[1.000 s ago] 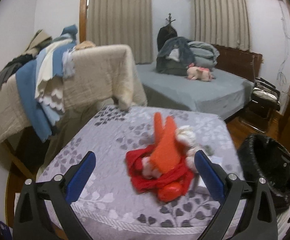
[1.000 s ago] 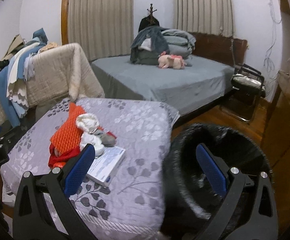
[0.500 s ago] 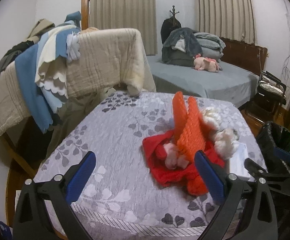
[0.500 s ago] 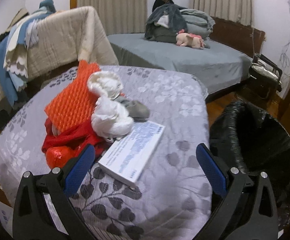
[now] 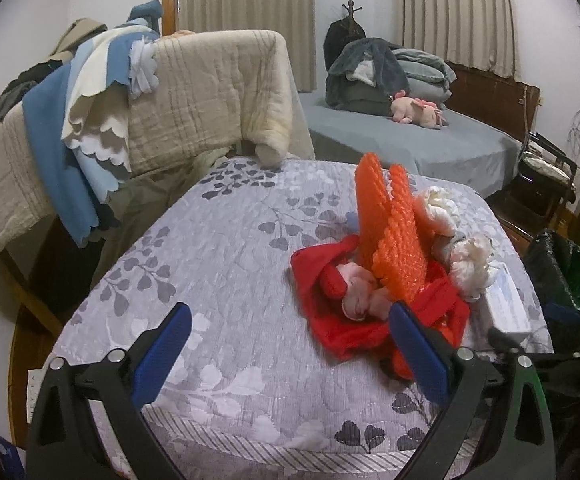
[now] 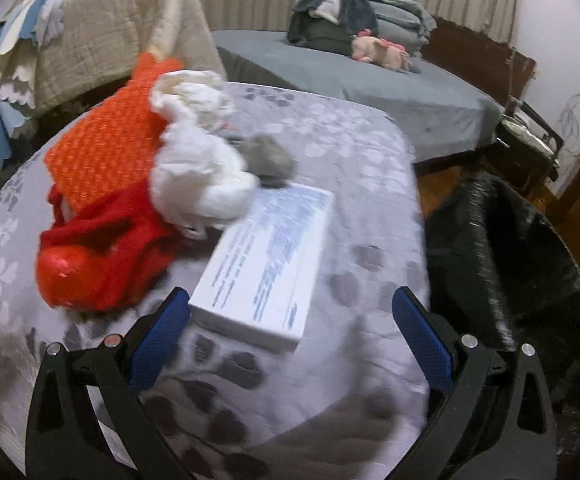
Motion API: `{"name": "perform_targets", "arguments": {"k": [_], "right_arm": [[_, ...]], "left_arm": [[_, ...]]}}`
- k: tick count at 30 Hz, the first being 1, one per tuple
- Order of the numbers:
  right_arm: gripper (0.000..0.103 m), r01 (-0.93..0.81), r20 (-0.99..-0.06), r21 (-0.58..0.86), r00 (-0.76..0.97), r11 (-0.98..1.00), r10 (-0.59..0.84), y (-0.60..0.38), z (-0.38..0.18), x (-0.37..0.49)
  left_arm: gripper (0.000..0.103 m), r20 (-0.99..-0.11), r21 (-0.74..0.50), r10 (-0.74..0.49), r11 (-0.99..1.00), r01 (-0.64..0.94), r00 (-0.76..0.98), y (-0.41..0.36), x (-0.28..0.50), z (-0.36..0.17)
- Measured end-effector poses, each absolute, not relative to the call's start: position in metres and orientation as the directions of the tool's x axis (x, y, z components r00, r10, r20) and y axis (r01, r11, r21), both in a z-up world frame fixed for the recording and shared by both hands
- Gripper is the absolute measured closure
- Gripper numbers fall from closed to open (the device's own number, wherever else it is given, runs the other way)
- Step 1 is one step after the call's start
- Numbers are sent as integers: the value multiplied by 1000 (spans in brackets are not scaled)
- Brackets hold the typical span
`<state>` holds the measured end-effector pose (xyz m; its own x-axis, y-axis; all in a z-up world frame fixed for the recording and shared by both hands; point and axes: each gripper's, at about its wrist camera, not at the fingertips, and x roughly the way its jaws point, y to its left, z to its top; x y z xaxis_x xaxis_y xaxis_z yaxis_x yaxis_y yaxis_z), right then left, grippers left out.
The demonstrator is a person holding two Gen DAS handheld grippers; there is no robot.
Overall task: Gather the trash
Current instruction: 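Move the right tool to the white paper box and grasp it, then carry the white box into the bin with the right tool while the left tool grasps white tissue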
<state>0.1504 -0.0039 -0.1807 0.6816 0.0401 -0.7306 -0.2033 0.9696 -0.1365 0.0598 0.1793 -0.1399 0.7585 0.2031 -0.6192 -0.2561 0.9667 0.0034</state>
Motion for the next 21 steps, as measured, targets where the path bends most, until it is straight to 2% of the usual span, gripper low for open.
{"name": "perform_targets", "arguments": {"k": [4,8,10,12,16,18,21], "right_arm": [[5,-171,-716,-145,698,975,16,-20,-177,149],[5,-193,-712,-109,700,975,59,-17,-182,154],[11,-202,-709,-99,701,974,73,-13,-185,158],[27,-218,-720,-73,686,973,100,-10,-188,164],[34,-239,-735,-41,665,970,133,-10,-193,171],[49,-257,-745,-24,649,966,154,-10,-195,173],[49,-267,-750,-1,638,964,176,-14,-194,172]], "left_arm": [[6,-620,-9,187,969,-245,762,173,61,-142],[6,-621,-22,176,970,-242,764,170,62,-142],[6,-619,-27,179,968,-249,765,170,62,-140],[6,-617,-37,178,966,-254,766,171,62,-139],[6,-618,-48,175,964,-260,766,172,64,-138],[6,-617,-52,171,965,-257,768,171,65,-138],[6,-622,-28,170,971,-238,764,164,68,-138]]}}
